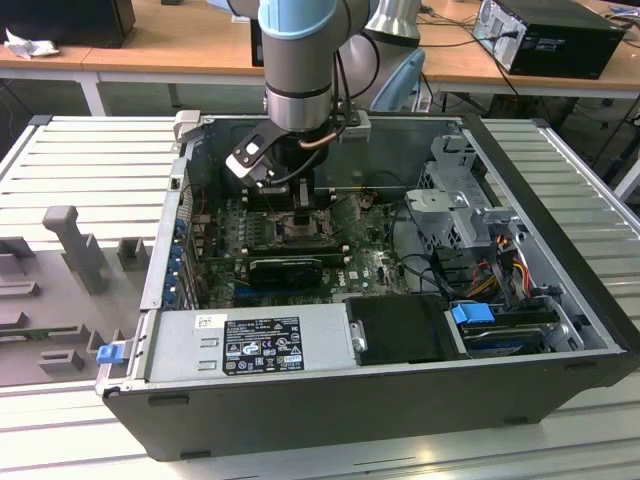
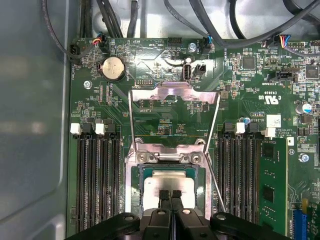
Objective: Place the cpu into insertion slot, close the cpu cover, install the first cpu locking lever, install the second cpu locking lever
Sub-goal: 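Place the cpu into insertion slot, then close the cpu cover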
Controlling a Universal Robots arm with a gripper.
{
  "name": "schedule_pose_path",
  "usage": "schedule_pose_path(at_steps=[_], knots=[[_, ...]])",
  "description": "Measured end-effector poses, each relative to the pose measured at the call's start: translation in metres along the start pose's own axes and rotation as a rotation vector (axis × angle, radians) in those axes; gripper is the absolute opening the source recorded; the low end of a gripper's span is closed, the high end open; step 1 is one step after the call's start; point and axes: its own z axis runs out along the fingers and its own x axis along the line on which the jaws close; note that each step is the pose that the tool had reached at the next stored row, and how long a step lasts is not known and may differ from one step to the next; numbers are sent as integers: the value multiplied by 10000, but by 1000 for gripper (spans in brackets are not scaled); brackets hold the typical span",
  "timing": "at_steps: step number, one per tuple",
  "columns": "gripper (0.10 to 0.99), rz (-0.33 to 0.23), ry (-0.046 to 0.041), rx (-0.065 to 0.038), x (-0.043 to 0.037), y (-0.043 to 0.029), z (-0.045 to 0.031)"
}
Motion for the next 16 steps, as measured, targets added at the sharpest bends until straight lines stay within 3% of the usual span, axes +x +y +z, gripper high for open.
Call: schedule_pose_path(at_steps=[4, 10, 13, 16], knots=[[106, -1, -2, 1, 0, 1, -19], [106, -2, -23, 0, 2, 9, -155], [106, 7, -22, 18, 0, 22, -156], [106, 38, -24, 63, -2, 84, -144]])
